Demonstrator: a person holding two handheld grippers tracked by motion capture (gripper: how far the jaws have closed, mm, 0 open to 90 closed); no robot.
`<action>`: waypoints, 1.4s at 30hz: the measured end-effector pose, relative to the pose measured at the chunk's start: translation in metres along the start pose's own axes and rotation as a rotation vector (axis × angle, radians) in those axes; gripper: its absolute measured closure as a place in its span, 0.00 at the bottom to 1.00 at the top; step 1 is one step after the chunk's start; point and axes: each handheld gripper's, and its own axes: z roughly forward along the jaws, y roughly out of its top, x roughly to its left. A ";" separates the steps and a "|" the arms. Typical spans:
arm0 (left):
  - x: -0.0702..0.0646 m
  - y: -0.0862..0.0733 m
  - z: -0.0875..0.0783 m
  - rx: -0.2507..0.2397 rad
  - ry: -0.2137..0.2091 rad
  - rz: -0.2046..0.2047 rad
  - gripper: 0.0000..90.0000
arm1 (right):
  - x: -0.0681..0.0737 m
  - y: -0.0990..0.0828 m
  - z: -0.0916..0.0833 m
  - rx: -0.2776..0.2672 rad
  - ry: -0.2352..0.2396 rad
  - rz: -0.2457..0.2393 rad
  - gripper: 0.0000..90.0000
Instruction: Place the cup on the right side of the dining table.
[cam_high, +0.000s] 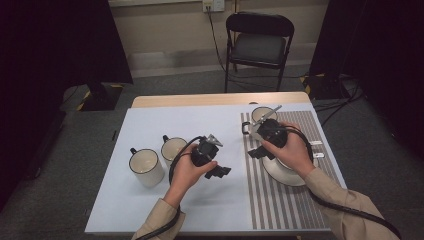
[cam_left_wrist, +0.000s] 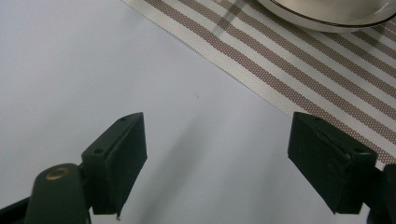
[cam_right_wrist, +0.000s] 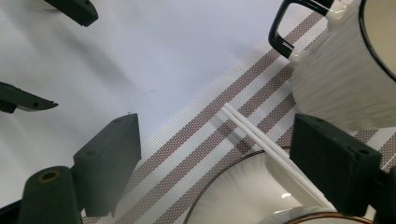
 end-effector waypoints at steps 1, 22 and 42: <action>0.000 -0.001 -0.001 -0.002 -0.003 0.004 0.22 | 0.001 0.000 0.000 0.001 0.005 -0.003 0.18; -0.001 -0.026 -0.006 -0.012 -0.010 -0.008 0.22 | 0.014 -0.009 0.009 0.009 0.032 -0.034 0.18; -0.011 -0.043 -0.010 -0.001 -0.022 0.013 0.22 | 0.029 -0.016 0.014 0.008 0.072 -0.059 0.18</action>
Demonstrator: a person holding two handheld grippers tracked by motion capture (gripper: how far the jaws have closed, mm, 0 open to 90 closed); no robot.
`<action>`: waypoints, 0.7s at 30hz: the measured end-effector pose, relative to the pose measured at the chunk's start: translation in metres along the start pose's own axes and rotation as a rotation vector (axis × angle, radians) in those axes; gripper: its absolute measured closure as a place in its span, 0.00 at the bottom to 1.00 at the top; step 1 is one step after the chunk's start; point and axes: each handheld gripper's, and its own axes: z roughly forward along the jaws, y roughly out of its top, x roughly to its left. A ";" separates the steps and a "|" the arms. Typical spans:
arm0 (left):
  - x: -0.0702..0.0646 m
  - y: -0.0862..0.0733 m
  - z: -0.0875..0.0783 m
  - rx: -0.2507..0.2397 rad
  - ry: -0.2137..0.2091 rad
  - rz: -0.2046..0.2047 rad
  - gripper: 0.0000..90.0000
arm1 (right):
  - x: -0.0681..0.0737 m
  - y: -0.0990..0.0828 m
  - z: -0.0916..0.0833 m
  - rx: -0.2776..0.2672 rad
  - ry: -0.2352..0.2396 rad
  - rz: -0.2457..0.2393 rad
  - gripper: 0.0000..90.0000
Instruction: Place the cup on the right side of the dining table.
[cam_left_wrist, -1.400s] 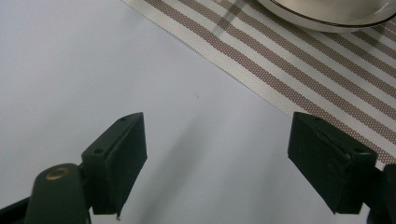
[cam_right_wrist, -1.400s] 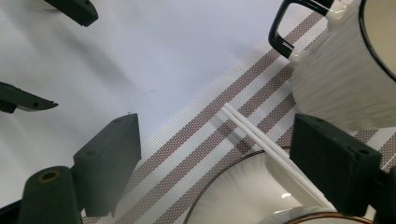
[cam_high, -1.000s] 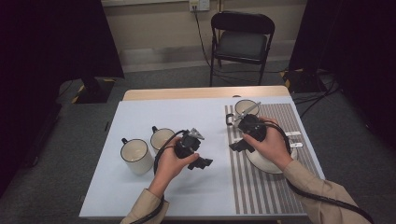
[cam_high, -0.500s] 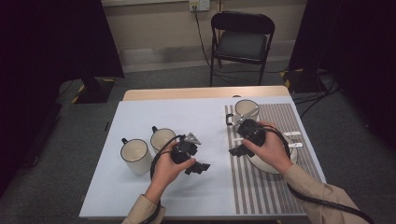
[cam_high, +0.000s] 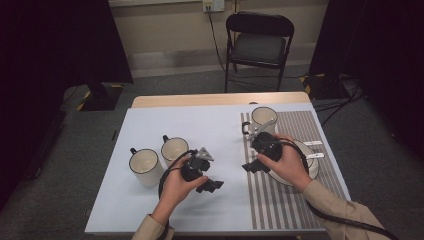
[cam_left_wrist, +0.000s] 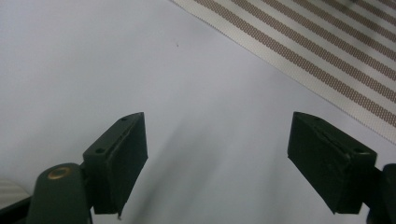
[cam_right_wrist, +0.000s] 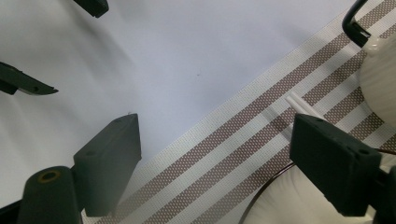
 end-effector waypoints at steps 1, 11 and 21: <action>0.000 -0.001 0.000 0.000 0.007 0.000 0.22 | 0.000 -0.001 0.001 0.008 0.006 0.002 0.18; 0.000 -0.010 -0.010 -0.006 0.016 -0.010 0.22 | 0.006 -0.004 0.003 -0.001 0.014 -0.012 0.18; 0.000 -0.019 -0.016 -0.013 0.005 -0.019 0.22 | 0.013 -0.008 0.005 0.002 0.025 -0.036 0.18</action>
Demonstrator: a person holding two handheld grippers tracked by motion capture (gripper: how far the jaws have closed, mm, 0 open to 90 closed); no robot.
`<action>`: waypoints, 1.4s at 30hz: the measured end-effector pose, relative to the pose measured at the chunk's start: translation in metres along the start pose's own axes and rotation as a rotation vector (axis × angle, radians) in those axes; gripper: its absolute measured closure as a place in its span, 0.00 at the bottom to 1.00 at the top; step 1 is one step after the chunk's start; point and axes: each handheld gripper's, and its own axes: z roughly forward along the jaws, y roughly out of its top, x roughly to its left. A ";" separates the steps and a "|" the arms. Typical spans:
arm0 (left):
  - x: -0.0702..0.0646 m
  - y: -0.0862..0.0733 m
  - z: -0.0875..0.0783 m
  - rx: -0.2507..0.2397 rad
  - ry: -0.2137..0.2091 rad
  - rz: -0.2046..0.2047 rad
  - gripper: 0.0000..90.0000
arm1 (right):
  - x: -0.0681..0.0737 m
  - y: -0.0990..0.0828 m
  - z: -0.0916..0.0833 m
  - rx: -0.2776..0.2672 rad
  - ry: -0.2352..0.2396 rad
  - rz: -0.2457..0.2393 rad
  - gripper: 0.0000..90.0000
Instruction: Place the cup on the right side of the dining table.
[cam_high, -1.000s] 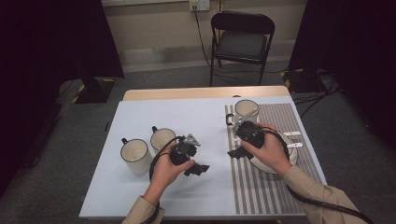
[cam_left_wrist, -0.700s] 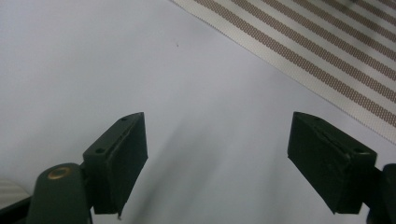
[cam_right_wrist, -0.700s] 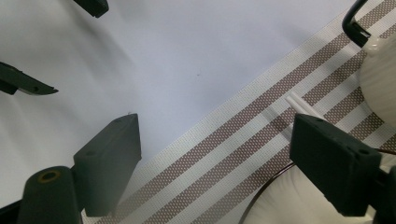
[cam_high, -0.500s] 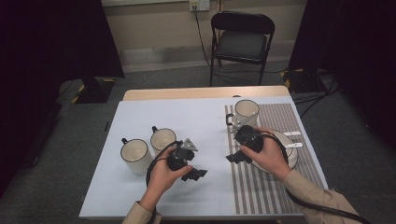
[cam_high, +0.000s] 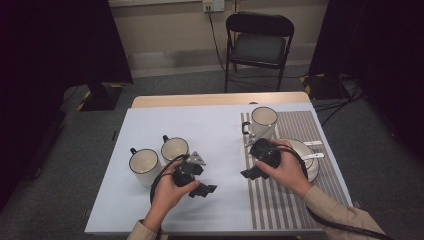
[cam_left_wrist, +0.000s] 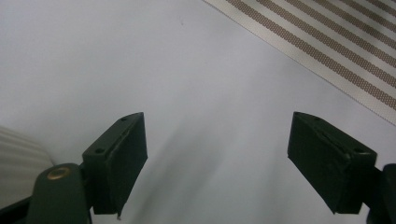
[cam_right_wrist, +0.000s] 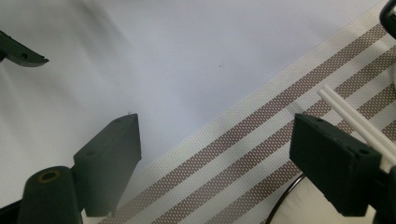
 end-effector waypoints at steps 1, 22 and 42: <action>0.000 0.000 -0.001 -0.003 0.003 -0.002 0.22 | 0.001 0.000 0.001 0.000 0.002 0.000 0.18; -0.002 -0.013 -0.007 -0.007 -0.001 0.005 0.22 | 0.007 -0.014 0.003 0.009 0.017 -0.009 0.18; -0.001 -0.027 -0.013 0.000 0.003 0.000 0.22 | 0.008 -0.030 0.002 0.013 0.028 -0.019 0.17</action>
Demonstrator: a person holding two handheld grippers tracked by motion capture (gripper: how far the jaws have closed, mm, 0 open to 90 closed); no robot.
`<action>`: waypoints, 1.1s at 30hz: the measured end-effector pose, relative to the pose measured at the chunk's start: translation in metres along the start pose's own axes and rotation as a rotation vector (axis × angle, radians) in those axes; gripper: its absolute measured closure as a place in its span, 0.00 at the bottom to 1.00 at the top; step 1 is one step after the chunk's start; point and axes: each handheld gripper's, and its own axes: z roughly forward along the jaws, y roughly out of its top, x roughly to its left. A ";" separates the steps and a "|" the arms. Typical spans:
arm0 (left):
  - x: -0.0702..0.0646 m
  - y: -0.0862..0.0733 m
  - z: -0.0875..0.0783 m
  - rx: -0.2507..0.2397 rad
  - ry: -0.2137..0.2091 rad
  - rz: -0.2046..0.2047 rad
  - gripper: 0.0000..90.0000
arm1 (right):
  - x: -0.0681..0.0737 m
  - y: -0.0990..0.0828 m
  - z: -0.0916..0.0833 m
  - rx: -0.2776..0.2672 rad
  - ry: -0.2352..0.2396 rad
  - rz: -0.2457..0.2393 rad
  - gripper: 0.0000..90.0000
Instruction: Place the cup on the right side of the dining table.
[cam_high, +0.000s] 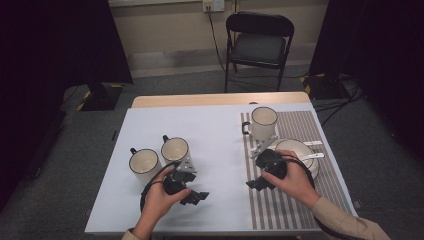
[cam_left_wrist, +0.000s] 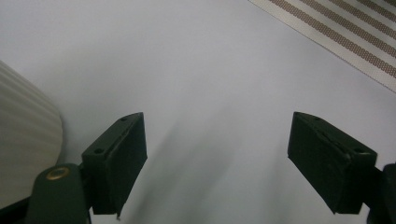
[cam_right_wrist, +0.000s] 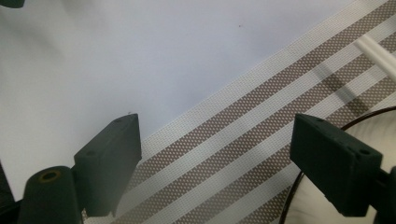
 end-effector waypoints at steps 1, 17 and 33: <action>0.000 -0.001 -0.001 0.000 -0.001 0.000 0.22 | 0.000 -0.001 0.000 -0.003 0.002 0.002 0.17; 0.001 -0.012 -0.006 0.017 0.007 -0.001 0.22 | 0.008 -0.013 0.002 -0.009 0.028 -0.005 0.17; 0.001 -0.017 -0.011 0.020 0.015 -0.001 0.21 | 0.011 -0.020 -0.002 -0.035 0.037 -0.002 0.17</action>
